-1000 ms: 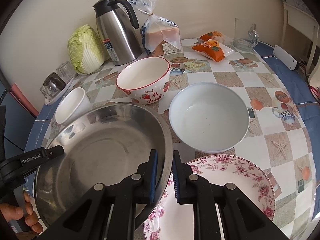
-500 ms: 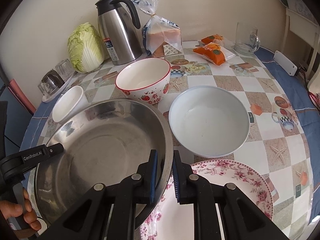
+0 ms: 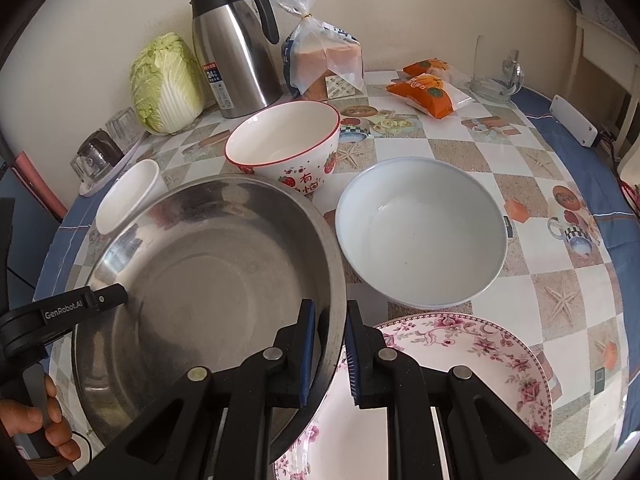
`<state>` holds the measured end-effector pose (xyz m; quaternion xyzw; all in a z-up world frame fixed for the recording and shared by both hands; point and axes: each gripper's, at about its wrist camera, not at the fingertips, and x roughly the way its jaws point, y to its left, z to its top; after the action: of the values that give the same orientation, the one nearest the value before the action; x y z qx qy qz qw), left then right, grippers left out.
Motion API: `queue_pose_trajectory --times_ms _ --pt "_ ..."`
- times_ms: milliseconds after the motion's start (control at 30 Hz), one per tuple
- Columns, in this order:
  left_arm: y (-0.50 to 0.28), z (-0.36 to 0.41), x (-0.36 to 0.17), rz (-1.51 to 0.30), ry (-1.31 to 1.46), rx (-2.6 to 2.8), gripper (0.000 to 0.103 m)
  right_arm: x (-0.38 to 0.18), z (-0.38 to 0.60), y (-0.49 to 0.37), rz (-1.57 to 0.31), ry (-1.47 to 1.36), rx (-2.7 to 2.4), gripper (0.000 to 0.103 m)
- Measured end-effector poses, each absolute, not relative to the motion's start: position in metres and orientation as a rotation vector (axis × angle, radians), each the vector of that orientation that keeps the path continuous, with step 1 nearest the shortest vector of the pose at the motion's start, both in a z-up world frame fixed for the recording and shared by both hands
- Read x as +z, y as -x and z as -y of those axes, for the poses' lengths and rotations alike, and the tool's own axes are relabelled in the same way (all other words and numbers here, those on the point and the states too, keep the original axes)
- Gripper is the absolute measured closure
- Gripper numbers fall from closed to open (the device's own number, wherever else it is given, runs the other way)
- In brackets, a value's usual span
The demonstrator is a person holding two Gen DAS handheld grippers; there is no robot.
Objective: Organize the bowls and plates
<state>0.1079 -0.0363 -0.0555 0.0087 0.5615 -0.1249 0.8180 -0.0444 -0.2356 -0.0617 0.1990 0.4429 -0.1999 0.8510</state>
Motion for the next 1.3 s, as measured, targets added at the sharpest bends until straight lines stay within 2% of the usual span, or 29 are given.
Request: queue_pose_trajectory --times_ms 867,967,1067,1200,1300 --pt "-0.109 0.038 -0.057 -1.220 -0.050 -0.247 0.066 -0.066 0.235 0.041 -0.968 -0.417 -0.423 0.086" --pt "-0.109 0.035 -0.054 -1.219 -0.045 -0.243 0.065 -0.064 0.236 0.041 -0.969 -0.415 -0.432 0.080" --pt "-0.108 0.035 -0.050 -1.218 -0.044 -0.240 0.064 -0.061 0.236 0.042 -0.966 -0.418 -0.428 0.079" --pt "-0.107 0.034 -0.046 -1.216 -0.040 -0.253 0.049 -0.054 0.235 0.045 -0.980 -0.418 -0.443 0.079" --pt "-0.105 0.035 -0.041 -1.216 -0.044 -0.271 0.044 -0.049 0.235 0.047 -0.979 -0.416 -0.448 0.078"
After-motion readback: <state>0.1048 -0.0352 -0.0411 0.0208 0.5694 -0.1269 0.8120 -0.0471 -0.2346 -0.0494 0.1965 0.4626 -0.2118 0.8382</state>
